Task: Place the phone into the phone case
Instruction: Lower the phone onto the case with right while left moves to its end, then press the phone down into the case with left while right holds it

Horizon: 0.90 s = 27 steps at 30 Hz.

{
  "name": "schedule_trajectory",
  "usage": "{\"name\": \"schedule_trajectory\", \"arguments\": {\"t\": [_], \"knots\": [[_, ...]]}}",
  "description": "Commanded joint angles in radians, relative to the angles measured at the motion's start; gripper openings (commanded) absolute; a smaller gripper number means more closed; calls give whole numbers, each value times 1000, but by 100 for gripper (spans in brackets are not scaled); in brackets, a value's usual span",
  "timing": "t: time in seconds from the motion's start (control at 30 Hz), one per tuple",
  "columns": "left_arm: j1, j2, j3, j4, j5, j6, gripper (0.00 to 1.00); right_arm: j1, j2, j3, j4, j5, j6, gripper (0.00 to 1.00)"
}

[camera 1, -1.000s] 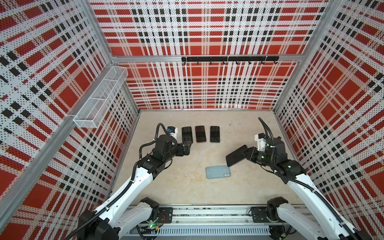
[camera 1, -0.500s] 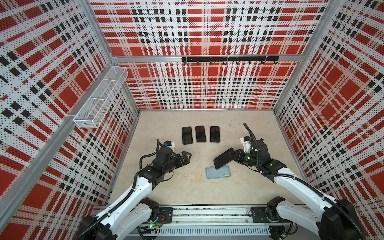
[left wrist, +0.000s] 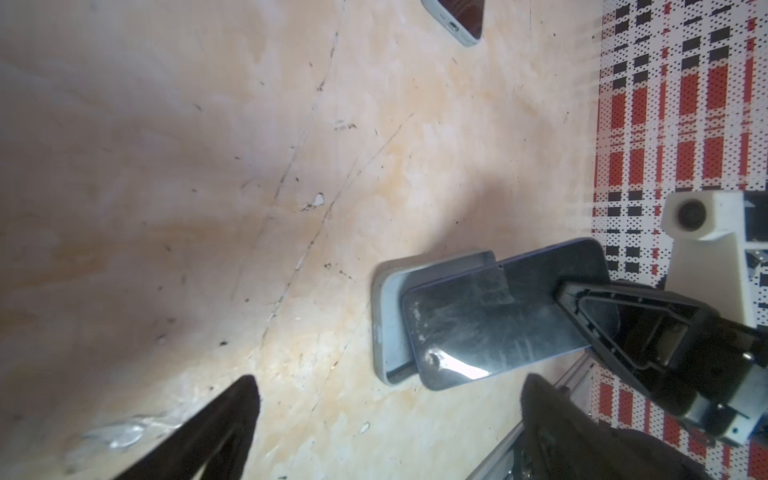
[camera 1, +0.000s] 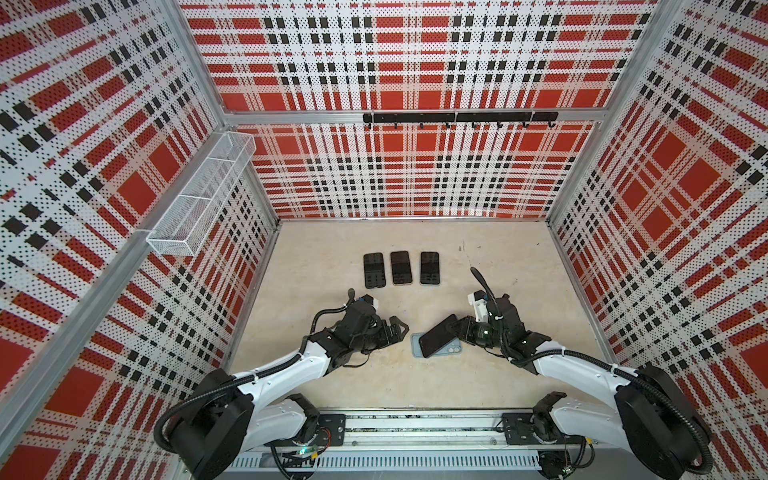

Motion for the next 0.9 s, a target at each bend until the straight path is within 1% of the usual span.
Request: {"name": "schedule_trajectory", "arguments": {"t": [0.0,0.2,0.3,0.37,0.47,0.53,0.67,0.87], "knots": [[-29,51,-18,130,12,-75,100,19,27,-37,199,35,16,0],[-63,160,-14,240,6,-98,100,25,42,-107,288,90,22,0],[-67,221,-12,296,17,-107,100,32,46,-147,334,127,18,0],[-70,258,-12,330,29,-113,100,38,60,-165,363,129,17,0],[-70,309,-13,387,48,-127,100,65,73,-176,363,144,10,0],[-71,336,-16,425,59,-137,100,102,80,-175,340,174,2,0],[-71,362,-23,466,70,-147,99,162,125,-182,349,218,10,0],[-66,323,-62,477,55,-152,100,243,175,-191,385,307,51,0]]}}
